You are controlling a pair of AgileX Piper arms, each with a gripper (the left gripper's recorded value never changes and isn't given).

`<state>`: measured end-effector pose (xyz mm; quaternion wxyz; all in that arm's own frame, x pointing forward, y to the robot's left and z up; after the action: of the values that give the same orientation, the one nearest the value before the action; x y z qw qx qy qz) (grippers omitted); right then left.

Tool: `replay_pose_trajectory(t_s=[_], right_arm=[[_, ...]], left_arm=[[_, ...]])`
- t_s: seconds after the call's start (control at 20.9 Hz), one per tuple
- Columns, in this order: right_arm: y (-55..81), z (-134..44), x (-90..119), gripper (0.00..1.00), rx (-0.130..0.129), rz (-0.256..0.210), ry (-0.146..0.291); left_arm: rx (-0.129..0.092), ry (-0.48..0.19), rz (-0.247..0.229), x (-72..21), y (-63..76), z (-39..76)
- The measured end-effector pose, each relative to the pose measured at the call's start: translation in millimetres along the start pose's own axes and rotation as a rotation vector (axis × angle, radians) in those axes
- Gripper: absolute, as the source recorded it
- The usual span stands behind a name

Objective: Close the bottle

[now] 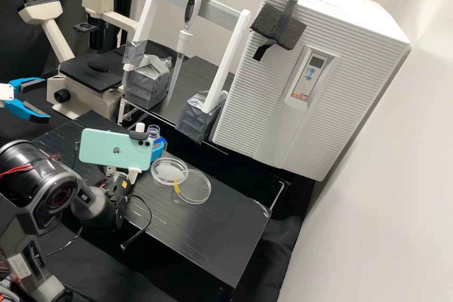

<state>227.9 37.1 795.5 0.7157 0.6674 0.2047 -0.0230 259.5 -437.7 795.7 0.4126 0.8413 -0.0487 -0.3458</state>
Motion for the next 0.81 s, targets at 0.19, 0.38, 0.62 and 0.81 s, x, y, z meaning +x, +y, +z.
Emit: replay_pose_trajectory(t_s=[0.19, 0.38, 0.62, 0.81], right_arm=[[1.3, 1.5, -0.6, 0.00, 0.004, 0.006, -0.007], [1.4, 1.5, -0.6, 0.00, 0.008, 0.008, -0.008], [1.4, 1.5, -0.6, 0.00, 0.008, 0.008, -0.008], [2.4, 2.2, -0.7, 0.00, 0.015, 0.019, -0.015]], left_arm=[[0.001, -0.006, -0.001, 1.0, -0.1, 1.3], [0.001, -0.011, -0.002, 1.8, -0.2, 2.3], [0.001, -0.011, -0.002, 1.8, -0.2, 2.3], [0.001, -0.011, -0.002, 1.8, -0.2, 2.3]])
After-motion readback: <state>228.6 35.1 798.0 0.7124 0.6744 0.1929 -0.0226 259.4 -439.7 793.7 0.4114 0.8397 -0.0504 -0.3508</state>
